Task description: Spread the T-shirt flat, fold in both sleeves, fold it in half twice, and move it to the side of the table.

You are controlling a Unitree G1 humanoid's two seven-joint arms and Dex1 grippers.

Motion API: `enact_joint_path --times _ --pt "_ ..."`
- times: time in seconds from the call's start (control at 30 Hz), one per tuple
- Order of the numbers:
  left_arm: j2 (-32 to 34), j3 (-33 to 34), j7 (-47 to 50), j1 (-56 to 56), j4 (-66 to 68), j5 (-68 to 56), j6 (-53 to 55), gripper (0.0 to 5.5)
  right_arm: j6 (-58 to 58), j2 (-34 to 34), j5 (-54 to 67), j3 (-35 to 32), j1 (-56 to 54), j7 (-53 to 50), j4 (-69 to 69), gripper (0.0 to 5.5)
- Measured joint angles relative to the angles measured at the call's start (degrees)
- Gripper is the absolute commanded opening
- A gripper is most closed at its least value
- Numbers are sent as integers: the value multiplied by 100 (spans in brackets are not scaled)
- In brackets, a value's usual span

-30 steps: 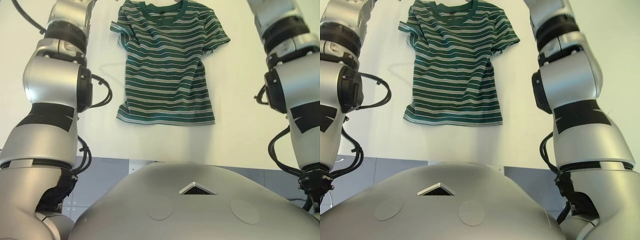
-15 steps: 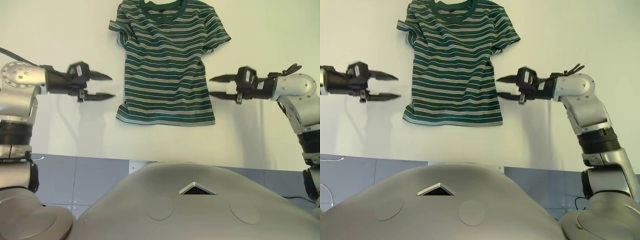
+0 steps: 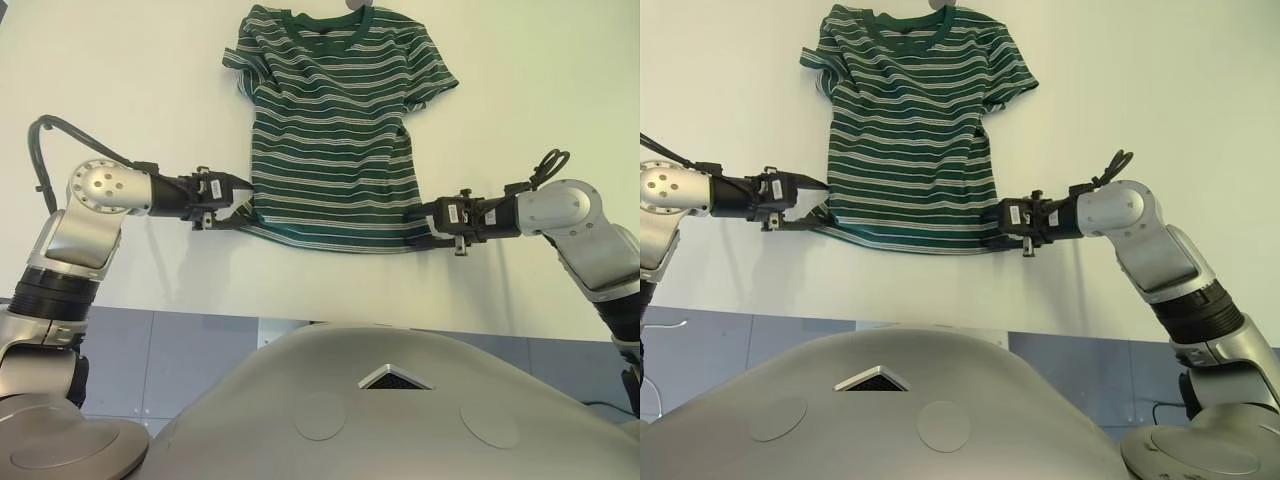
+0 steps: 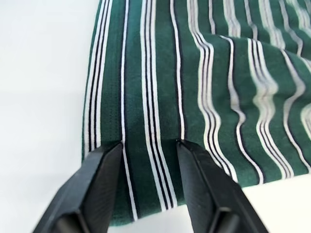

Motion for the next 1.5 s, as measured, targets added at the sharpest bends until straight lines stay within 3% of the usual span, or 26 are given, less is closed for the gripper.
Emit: enact_joint_path --times 0.13,0.2,0.3,0.43,0.5,0.63,0.7,0.77,0.93,1.23,1.5 --pt "747 -366 -618 1216 -2061 -272 590 291 877 -1038 944 -392 968 704 -876 207" --pt "1283 31 -717 1500 -2610 -364 830 291 1215 -1443 1498 -746 1638 939 -1396 207" --pt "1256 765 -561 1241 -3074 -1331 1531 291 1330 -1625 1841 -1620 1763 853 -1647 207" --pt "809 1566 -166 243 -2709 -2550 2320 291 1602 -1144 2577 -2285 625 556 -1239 207" --pt "392 1995 351 -288 -1891 -2821 2532 291 1643 -374 2506 -2334 -274 -188 -331 207" --pt "-665 2331 2359 -703 -247 -2370 2957 291 1515 859 1898 -2270 -847 -1597 1114 207" --pt "-1331 2966 3430 -573 221 -2551 3594 291 1401 1375 1724 -2349 -839 -2193 1521 207" --pt "-1806 3266 3894 -245 491 -2758 4114 272 1355 1660 1675 -2509 -807 -2546 1747 207" --pt "-2232 3099 3935 -218 638 -2918 4523 185 1285 1936 1450 -2515 -820 -2776 2076 207" --pt "-2309 2784 3854 -409 1611 -2360 3635 7 1242 2294 1227 -2441 -840 -2791 2118 207" --pt "-2552 2790 3449 -522 818 -2718 3409 3 1101 2655 1290 -3230 -857 -3607 2554 207"
